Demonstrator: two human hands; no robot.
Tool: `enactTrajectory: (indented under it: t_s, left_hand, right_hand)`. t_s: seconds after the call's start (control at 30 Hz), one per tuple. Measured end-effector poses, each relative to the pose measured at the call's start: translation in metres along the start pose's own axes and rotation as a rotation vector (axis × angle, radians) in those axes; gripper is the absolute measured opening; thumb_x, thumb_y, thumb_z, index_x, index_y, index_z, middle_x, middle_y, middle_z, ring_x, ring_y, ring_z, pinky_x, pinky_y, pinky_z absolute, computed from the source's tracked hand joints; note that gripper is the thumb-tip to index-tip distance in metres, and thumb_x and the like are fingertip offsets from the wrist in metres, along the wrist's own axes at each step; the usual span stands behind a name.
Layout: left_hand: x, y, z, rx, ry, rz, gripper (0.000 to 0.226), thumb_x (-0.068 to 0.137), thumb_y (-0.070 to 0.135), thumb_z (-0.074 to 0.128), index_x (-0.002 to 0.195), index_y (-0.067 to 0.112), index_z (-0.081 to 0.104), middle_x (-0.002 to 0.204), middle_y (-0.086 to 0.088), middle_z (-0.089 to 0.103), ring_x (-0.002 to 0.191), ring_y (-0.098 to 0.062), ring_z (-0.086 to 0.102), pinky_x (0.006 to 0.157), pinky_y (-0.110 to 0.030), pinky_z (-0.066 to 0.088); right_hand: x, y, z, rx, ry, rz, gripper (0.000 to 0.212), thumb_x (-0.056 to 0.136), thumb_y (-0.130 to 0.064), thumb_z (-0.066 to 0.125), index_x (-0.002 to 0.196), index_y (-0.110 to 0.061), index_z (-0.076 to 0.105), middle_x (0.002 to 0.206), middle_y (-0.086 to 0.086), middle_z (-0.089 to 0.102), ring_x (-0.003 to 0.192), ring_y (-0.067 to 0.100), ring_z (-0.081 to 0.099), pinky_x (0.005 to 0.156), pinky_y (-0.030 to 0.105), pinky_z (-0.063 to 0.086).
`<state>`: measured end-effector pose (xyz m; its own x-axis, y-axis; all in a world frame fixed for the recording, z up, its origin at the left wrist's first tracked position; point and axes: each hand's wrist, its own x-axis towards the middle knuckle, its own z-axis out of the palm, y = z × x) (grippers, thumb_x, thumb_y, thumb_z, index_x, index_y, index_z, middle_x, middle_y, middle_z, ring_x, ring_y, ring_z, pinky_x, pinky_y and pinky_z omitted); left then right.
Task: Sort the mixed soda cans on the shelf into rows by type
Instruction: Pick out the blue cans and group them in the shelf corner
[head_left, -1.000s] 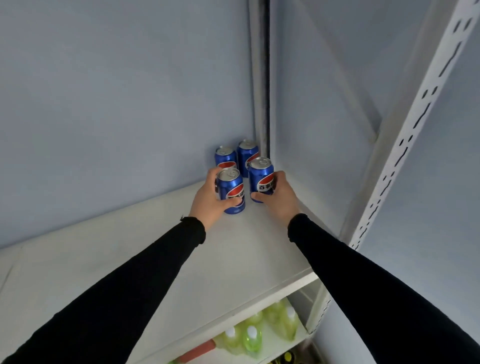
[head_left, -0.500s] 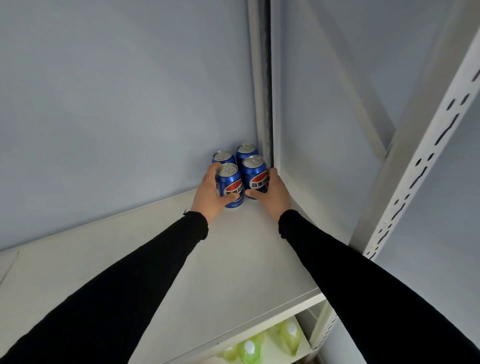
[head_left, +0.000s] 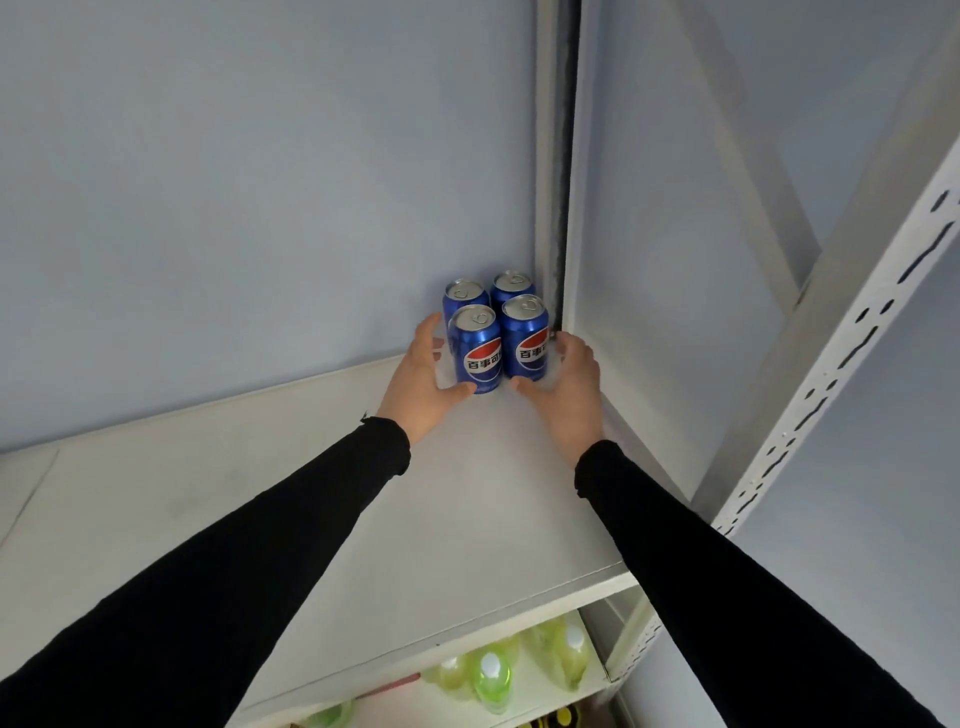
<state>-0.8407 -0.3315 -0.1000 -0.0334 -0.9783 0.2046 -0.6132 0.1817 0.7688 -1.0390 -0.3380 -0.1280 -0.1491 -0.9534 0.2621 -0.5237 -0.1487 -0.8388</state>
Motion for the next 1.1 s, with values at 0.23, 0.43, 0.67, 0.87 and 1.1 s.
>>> enactTrajectory:
  t_s: [0.23, 0.43, 0.67, 0.87, 1.1]
  left_hand:
    - [-0.077, -0.038, -0.070, 0.464, 0.051, 0.088, 0.051, 0.094, 0.032, 0.065, 0.141, 0.021, 0.049, 0.141, 0.004, 0.051, 0.130, -0.018, 0.044, 0.104, -0.033, 0.042]
    - [-0.167, -0.078, -0.159, 0.607, 0.183, 0.014, 0.044, 0.094, 0.035, 0.065, 0.135, 0.023, 0.054, 0.135, 0.009, 0.054, 0.124, -0.015, 0.046, 0.094, -0.029, 0.044]
    - [-0.300, -0.127, -0.282, 0.638, 0.270, -0.116, 0.047, 0.095, 0.038, 0.063, 0.139, 0.024, 0.052, 0.138, 0.005, 0.053, 0.128, -0.017, 0.046, 0.103, -0.033, 0.044]
    - [-0.402, -0.174, -0.379, 0.595, 0.343, -0.205, 0.048, 0.093, 0.034, 0.068, 0.137, 0.023, 0.053, 0.136, 0.001, 0.054, 0.126, -0.020, 0.047, 0.100, -0.031, 0.040]
    - [-0.443, -0.211, -0.438, 0.514, 0.363, -0.247, 0.050, 0.093, 0.029, 0.067, 0.140, 0.021, 0.051, 0.139, 0.001, 0.052, 0.130, -0.020, 0.044, 0.104, -0.031, 0.036]
  right_hand:
    - [-0.062, -0.033, 0.033, -0.265, -0.165, -0.268, 0.055, 0.086, -0.033, 0.075, 0.132, -0.016, 0.051, 0.136, 0.004, 0.053, 0.125, 0.022, 0.047, 0.101, 0.035, 0.046]
    - [-0.122, -0.102, 0.101, -0.341, -0.383, -0.458, 0.053, 0.090, -0.038, 0.068, 0.137, -0.020, 0.051, 0.136, 0.002, 0.051, 0.123, 0.024, 0.047, 0.099, 0.037, 0.043]
    - [-0.235, -0.196, 0.201, -0.304, -0.502, -0.597, 0.054, 0.090, -0.039, 0.067, 0.138, -0.019, 0.051, 0.136, 0.002, 0.053, 0.124, 0.025, 0.047, 0.099, 0.037, 0.041]
    - [-0.322, -0.267, 0.269, -0.246, -0.542, -0.603, 0.057, 0.090, -0.036, 0.070, 0.140, -0.017, 0.050, 0.137, 0.004, 0.053, 0.125, 0.027, 0.047, 0.102, 0.038, 0.042]
    - [-0.364, -0.318, 0.318, -0.136, -0.589, -0.512, 0.061, 0.091, -0.033, 0.070, 0.145, -0.018, 0.045, 0.143, 0.005, 0.050, 0.129, 0.022, 0.047, 0.103, 0.033, 0.041]
